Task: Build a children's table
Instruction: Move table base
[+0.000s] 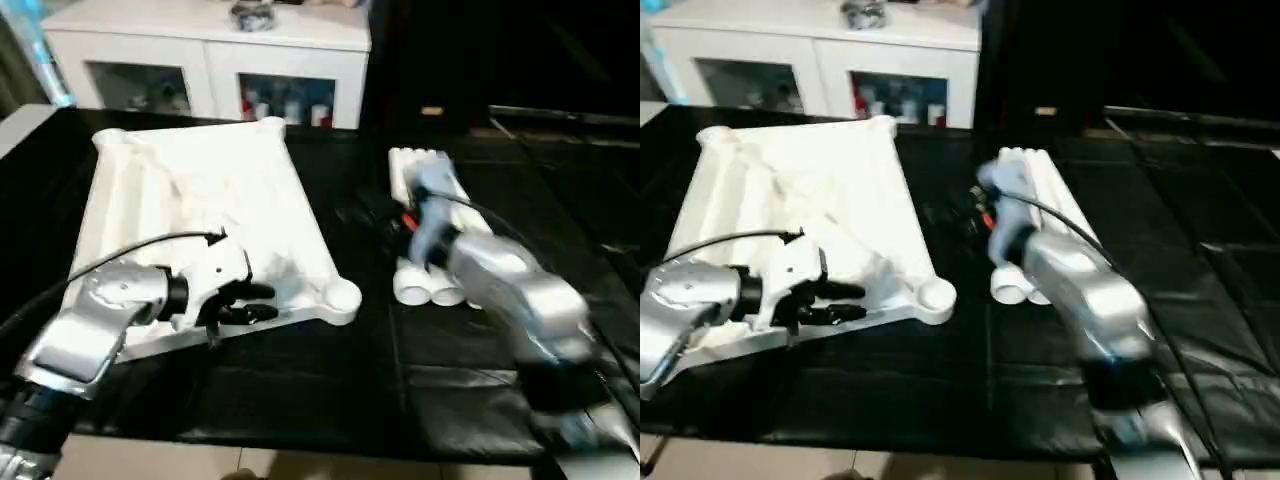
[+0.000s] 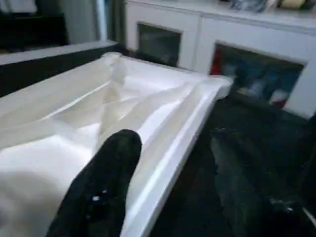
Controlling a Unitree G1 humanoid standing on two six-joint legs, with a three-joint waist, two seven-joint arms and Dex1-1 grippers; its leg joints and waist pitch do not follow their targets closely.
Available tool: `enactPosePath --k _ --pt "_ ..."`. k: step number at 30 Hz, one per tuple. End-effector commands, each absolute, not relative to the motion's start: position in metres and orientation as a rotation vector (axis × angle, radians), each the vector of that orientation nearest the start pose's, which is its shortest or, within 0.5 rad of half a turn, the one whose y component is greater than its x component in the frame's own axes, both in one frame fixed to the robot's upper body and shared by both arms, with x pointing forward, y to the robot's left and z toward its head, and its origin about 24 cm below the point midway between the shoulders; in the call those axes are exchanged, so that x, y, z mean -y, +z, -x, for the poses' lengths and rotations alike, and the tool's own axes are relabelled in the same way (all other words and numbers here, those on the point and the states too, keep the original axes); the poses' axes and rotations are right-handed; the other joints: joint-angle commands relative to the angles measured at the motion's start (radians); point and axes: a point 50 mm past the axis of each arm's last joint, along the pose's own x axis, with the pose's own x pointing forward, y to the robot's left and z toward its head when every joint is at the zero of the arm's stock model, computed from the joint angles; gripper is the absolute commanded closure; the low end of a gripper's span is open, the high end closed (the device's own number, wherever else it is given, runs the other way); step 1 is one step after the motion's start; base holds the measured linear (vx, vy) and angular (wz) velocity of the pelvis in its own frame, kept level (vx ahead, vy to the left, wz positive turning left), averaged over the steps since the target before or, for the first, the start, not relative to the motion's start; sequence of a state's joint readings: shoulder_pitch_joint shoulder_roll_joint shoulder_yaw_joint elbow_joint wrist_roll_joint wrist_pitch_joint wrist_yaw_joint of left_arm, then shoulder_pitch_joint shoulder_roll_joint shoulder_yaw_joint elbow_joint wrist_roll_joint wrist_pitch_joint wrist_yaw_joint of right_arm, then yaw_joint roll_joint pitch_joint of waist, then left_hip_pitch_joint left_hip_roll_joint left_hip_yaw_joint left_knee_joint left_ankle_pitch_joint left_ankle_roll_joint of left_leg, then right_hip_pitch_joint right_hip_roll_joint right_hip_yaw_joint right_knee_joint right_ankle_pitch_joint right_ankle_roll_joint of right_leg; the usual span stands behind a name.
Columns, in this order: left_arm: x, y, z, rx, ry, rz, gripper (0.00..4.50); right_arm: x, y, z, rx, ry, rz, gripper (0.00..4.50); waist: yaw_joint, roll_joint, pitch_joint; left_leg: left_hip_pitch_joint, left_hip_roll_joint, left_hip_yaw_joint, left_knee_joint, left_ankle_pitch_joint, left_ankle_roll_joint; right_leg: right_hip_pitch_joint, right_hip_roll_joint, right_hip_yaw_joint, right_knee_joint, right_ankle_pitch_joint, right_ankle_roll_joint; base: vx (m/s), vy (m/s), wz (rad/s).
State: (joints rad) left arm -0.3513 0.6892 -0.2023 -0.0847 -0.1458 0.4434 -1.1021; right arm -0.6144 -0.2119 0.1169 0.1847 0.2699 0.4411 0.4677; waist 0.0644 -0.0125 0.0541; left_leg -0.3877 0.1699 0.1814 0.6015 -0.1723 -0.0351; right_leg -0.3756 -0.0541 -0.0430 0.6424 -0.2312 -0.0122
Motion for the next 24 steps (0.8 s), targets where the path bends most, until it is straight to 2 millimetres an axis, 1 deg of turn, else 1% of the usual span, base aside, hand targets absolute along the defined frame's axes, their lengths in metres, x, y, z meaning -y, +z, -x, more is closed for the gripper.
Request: enactPosePath --k 1,2,3,4,5,6,7,8,9,10,11,12,13,14,15,16,17,18,20,21,22,24 --pt "-0.177 0.117 -0.272 -0.375 -1.156 -0.492 2.67 0.096 0.136 -0.349 -0.038 0.658 -0.025 1.6 -0.001 0.003 -0.062 0.029 0.057 -0.021 -0.074 -0.171 -0.056 0.025 -0.088 0.051 -0.073 -0.104 -0.195 0.0 0.0 0.0" --pt "-0.176 0.118 -0.272 -0.369 -1.157 -0.487 2.49 0.095 0.135 -0.35 -0.043 0.647 -0.044 1.37 -0.003 0.004 -0.062 0.028 0.057 -0.022 -0.074 -0.161 -0.049 0.026 -0.088 0.052 -0.07 -0.087 -0.195 0.0 0.0 0.0" --pt "-0.174 0.119 -0.27 -0.357 -1.161 -0.476 2.49 0.095 0.131 -0.353 -0.07 0.618 -0.073 1.37 -0.002 0.002 -0.063 0.029 0.058 -0.021 -0.074 -0.153 -0.045 0.025 -0.086 0.05 -0.069 -0.074 -0.195 0.0 0.0 0.0" --pt "-0.174 0.119 -0.27 -0.357 -1.161 -0.476 2.49 0.095 0.131 -0.353 -0.07 0.618 -0.073 1.37 -0.004 0.003 -0.062 0.029 0.058 -0.021 -0.074 -0.149 -0.044 0.026 -0.085 0.051 -0.068 -0.065 -0.197 0.0 0.0 0.0" --pt "-0.173 0.12 -0.269 -0.352 -1.163 -0.471 2.25 0.095 0.13 -0.354 -0.082 0.604 -0.08 1.15 -0.003 0.005 -0.063 0.031 0.057 -0.02 -0.073 -0.144 -0.044 0.024 -0.083 0.049 -0.067 -0.054 -0.198 0.0 0.0 0.0" --pt "-0.172 0.121 -0.268 -0.347 -1.164 -0.465 2.25 0.095 0.129 -0.356 -0.09 0.577 -0.078 1.15 -0.002 0.004 -0.064 0.03 0.057 -0.02 -0.073 -0.138 -0.046 0.026 -0.082 0.048 -0.065 -0.046 -0.196 0.0 0.0 0.0" --pt "-0.172 0.121 -0.267 -0.347 -1.164 -0.464 2.24 0.095 0.128 -0.356 -0.093 0.574 -0.079 1.06 -0.004 0.002 -0.064 0.027 0.055 -0.019 -0.073 -0.129 -0.045 0.027 -0.08 0.049 -0.064 -0.034 -0.194 0.0 0.0 0.0" --pt "-0.172 0.123 -0.266 -0.343 -1.165 -0.458 2.1 0.095 0.126 -0.359 -0.11 0.547 -0.086 0.91 -0.004 0.005 -0.064 0.028 0.055 -0.018 -0.072 -0.128 -0.046 0.026 -0.081 0.05 -0.064 -0.03 -0.194 0.0 0.0 0.0" --pt "-0.171 0.126 -0.266 -0.34 -1.168 -0.447 1.96 0.1 0.118 -0.368 -0.179 0.446 -0.057 0.83 -0.004 0.009 -0.065 0.028 0.053 -0.018 -0.071 -0.126 -0.051 0.026 -0.08 0.05 -0.063 -0.032 -0.193 0.0 0.0 0.0" --pt "-0.17 0.126 -0.266 -0.34 -1.168 -0.446 1.87 0.1 0.117 -0.368 -0.188 0.435 -0.048 0.74 -0.008 0.008 -0.064 0.03 0.052 -0.017 -0.071 -0.131 -0.058 0.021 -0.078 0.05 -0.063 -0.039 -0.2 0.0 0.0 0.0" --pt "-0.17 0.128 -0.265 -0.346 -1.17 -0.454 1.83 0.109 0.106 -0.377 -0.278 0.319 0.004 0.66 -0.007 0.007 -0.062 0.029 0.051 -0.016 -0.07 -0.157 -0.068 0.022 -0.079 0.052 -0.067 -0.064 -0.197 0.0 0.0 0.0" --pt "-0.171 0.128 -0.265 -0.349 -1.17 -0.46 1.81 0.114 0.102 -0.381 -0.321 0.264 0.013 0.58 -0.01 0.009 -0.061 0.03 0.051 -0.017 -0.071 -0.164 -0.075 0.02 -0.079 0.052 -0.067 -0.08 -0.198 0.0 0.0 0.0" --pt "-0.171 0.129 -0.265 -0.357 -1.166 -0.461 1.74 0.116 0.095 -0.384 -0.405 0.227 -0.064 0.5 -0.011 0.012 -0.061 0.034 0.048 -0.016 -0.068 -0.193 -0.085 0.019 -0.079 0.054 -0.07 -0.112 -0.197 0.0 0.0 0.0" --pt "-0.171 0.13 -0.264 -0.361 -1.166 -0.46 1.6 0.117 0.094 -0.386 -0.427 0.226 -0.062 0.4 -0.011 0.011 -0.06 0.033 0.049 -0.017 -0.069 -0.203 -0.088 0.02 -0.079 0.054 -0.071 -0.121 -0.193 0.0 0.0 0.0" --pt "-0.171 0.13 -0.264 -0.361 -1.166 -0.46 1.47 0.117 0.094 -0.386 -0.427 0.226 -0.062 0.35 -0.008 0.011 -0.06 0.031 0.05 -0.016 -0.069 -0.205 -0.091 0.02 -0.077 0.054 -0.071 -0.113 -0.183 0.0 0.0 0.0" --pt "-0.171 0.13 -0.264 -0.365 -1.163 -0.46 1.47 0.118 0.093 -0.387 -0.447 0.215 -0.054 0.35 -0.008 0.011 -0.061 0.029 0.051 -0.017 -0.07 -0.197 -0.092 0.022 -0.078 0.053 -0.068 -0.098 -0.179 0.0 0.0 0.0" --pt "-0.172 0.13 -0.263 -0.37 -1.159 -0.461 1.36 0.119 0.091 -0.389 -0.463 0.196 -0.051 0.33 -0.01 0.012 -0.064 0.028 0.052 -0.019 -0.07 -0.181 -0.093 0.024 -0.077 0.05 -0.063 -0.066 -0.18 0.0 0.0 0.0" --pt "-0.172 0.13 -0.262 -0.375 -1.154 -0.464 1.31 0.12 0.088 -0.39 -0.49 0.18 -0.059 0.33 -0.011 0.01 -0.066 0.027 0.052 -0.018 -0.068 -0.165 -0.091 0.025 -0.078 0.05 -0.059 -0.031 -0.187 0.0 0.0 0.0" --pt "-0.173 0.13 -0.261 -0.382 -1.147 -0.467 1.13 0.12 0.084 -0.39 -0.53 0.174 -0.072 0.33 -0.011 0.007 -0.068 0.024 0.051 -0.016 -0.066 -0.145 -0.081 0.028 -0.076 0.049 -0.057 0.005 -0.196 0.0 0.0 0.0" --pt "-0.173 0.13 -0.26 -0.382 -1.146 -0.467 1.05 0.12 0.084 -0.39 -0.533 0.173 -0.068 0.33 -0.01 0.007 -0.067 0.022 0.05 -0.015 -0.065 -0.133 -0.072 0.029 -0.077 0.049 -0.057 0.02 -0.196 0.0 0.0 0.0" --pt "-0.173 0.13 -0.26 -0.385 -1.144 -0.467 0.99 0.119 0.082 -0.39 -0.545 0.179 -0.058 0.33 -0.01 0.004 -0.067 0.022 0.05 -0.014 -0.064 -0.128 -0.069 0.029 -0.076 0.049 -0.056 0.025 -0.195 0.0 0.0 0.0" --pt "-0.174 0.129 -0.258 -0.391 -1.141 -0.467 0.89 0.118 0.078 -0.39 -0.578 0.175 -0.052 0.33 -0.01 0.004 -0.066 0.021 0.051 -0.013 -0.064 -0.13 -0.062 0.029 -0.077 0.049 -0.058 0.011 -0.199 0.0 0.0 0.0"
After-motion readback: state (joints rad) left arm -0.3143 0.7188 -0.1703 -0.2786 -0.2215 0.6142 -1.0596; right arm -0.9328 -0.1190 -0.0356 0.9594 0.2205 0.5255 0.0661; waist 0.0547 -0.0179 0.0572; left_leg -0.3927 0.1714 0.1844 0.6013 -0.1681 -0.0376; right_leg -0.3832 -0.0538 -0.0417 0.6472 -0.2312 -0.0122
